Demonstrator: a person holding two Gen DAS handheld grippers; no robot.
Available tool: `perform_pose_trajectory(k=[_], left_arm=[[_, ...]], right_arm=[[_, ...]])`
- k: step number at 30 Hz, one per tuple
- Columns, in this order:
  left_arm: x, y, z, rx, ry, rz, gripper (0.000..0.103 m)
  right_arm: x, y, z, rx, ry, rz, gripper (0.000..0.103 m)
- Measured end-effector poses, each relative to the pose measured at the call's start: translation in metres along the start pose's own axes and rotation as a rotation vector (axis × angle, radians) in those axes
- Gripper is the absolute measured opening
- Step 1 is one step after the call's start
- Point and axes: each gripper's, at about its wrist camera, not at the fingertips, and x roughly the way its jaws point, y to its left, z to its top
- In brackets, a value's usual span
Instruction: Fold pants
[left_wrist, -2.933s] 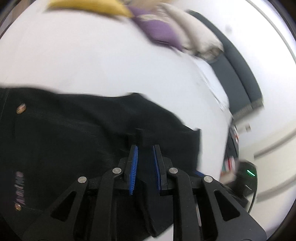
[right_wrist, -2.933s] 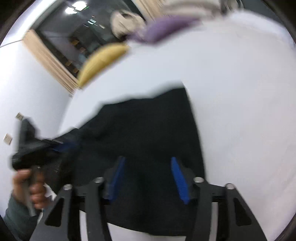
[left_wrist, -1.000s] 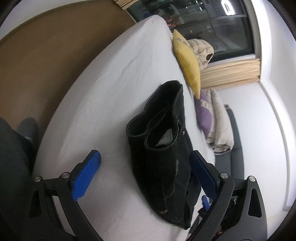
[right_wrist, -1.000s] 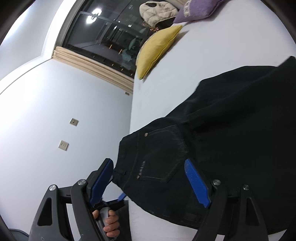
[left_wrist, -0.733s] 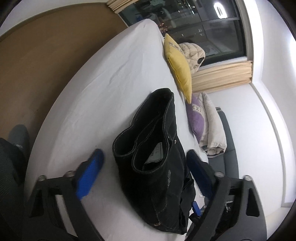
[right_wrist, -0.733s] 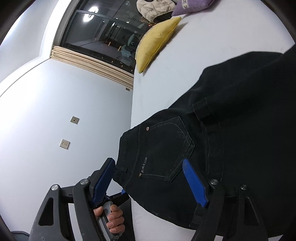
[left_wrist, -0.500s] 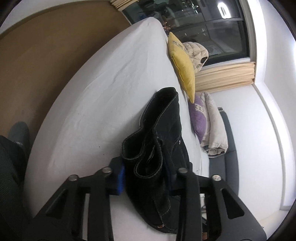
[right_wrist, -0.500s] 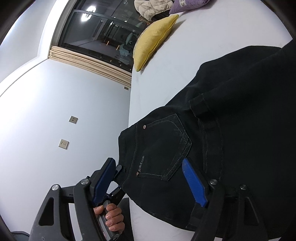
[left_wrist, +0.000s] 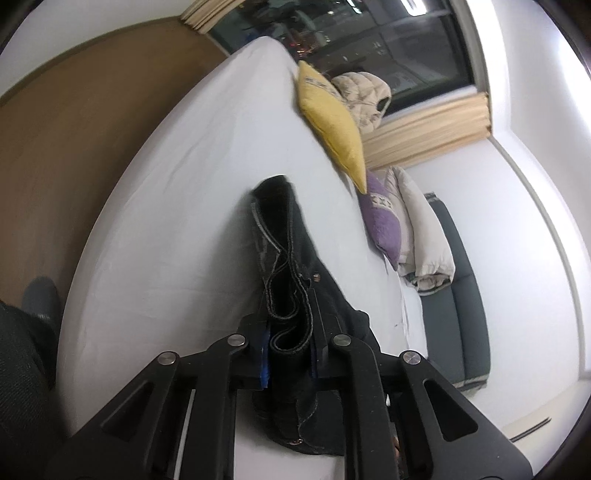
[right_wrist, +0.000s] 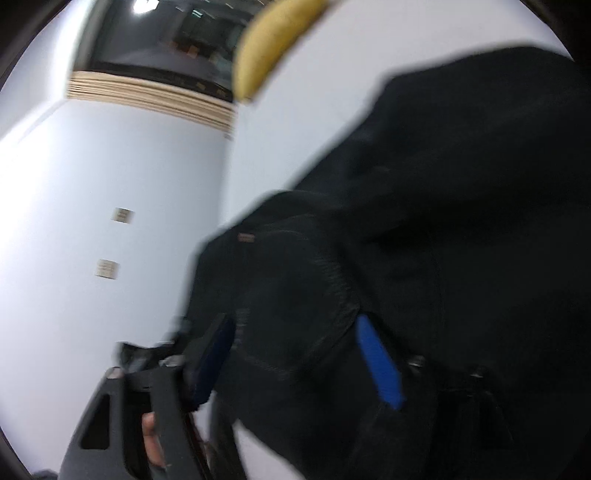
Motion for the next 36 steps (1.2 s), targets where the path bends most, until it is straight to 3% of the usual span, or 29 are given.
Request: perform_pose_trajectory(k=[3,5,8,11,15,16,17,18,19,20,22,25,30,34,36], left_arm=[[0.0,-0.026,-0.002,0.074,0.001,-0.003,0.012],[0.001,-0.044,-0.004,0.118,0.004,-0.005,0.012],[0.004,-0.07,-0.007,0.185,0.013,-0.007,0.012],[0.007,-0.103,-0.012,0.272,0.021,-0.009,0.012],[0.013,-0.146,-0.025,0.363,0.043,-0.04,0.012],[0.017,-0.159,-0.03,0.388,0.057,-0.053,0.012],[0.019,-0.167,-0.034,0.402,0.066,-0.059,0.012],[0.022,-0.178,-0.04,0.423,0.077,-0.064,0.012],[0.028,-0.19,-0.047,0.45,0.092,-0.069,0.012],[0.031,-0.198,-0.053,0.466,0.103,-0.072,0.012],[0.045,-0.217,-0.072,0.51,0.139,-0.081,0.012],[0.061,-0.24,-0.101,0.578,0.192,-0.094,0.012],[0.105,-0.276,-0.162,0.694,0.305,-0.102,0.012],[0.127,-0.292,-0.207,0.777,0.374,-0.1,0.012],[0.136,-0.299,-0.232,0.837,0.409,-0.093,0.012]], right_arm=[[0.0,-0.014,0.008,0.063,0.009,0.012,0.035],[0.001,-0.024,0.009,0.073,0.022,-0.033,0.0],[0.002,-0.039,0.005,0.135,0.016,0.009,0.0],[0.003,-0.032,0.003,0.109,0.008,-0.035,0.0],[0.0,-0.034,0.002,0.093,0.001,-0.003,0.0],[-0.006,-0.031,0.001,0.08,-0.016,-0.005,0.004],[-0.014,-0.027,0.0,0.072,-0.039,0.013,0.033],[-0.023,-0.022,0.0,0.068,-0.064,0.068,0.054],[-0.036,-0.017,0.0,0.059,-0.098,0.123,0.089],[-0.049,-0.012,-0.001,0.047,-0.14,0.133,0.103],[-0.078,-0.007,0.002,0.005,-0.201,0.144,0.103],[-0.115,-0.014,0.007,0.014,-0.193,0.216,0.103],[-0.175,-0.015,0.007,-0.103,-0.197,0.287,0.103],[-0.192,-0.019,0.013,-0.19,-0.189,0.263,0.103],[-0.18,-0.014,0.024,-0.178,-0.158,0.226,0.103]])
